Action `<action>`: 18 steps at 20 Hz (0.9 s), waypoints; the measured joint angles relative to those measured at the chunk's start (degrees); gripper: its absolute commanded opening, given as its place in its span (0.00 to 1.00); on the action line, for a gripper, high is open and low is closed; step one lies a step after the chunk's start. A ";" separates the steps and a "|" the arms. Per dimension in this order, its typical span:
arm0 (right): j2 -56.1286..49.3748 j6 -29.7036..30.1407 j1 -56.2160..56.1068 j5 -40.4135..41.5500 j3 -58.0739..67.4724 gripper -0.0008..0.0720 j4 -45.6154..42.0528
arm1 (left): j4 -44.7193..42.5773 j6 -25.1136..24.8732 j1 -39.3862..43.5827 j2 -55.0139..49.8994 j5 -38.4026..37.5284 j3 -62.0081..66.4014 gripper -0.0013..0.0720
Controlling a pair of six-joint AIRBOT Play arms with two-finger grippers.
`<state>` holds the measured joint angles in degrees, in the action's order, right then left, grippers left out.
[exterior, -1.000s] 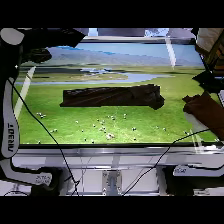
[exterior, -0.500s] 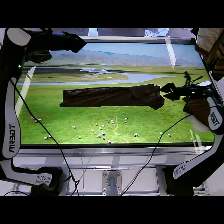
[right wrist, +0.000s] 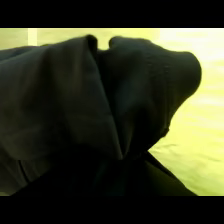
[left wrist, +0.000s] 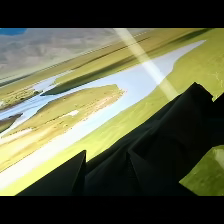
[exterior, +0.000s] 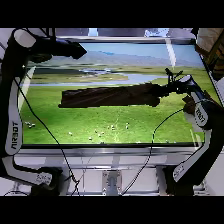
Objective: Fold the shirts.
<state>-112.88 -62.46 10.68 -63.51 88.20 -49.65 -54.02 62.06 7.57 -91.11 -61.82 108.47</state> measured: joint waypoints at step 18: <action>2.56 12.50 -8.04 -7.61 0.35 0.05 19.02 | -11.15 7.41 0.26 -20.68 -15.43 0.00 0.03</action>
<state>-110.32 -49.95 2.63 -71.11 88.55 -30.63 -65.17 69.47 7.84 -111.79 -77.25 108.47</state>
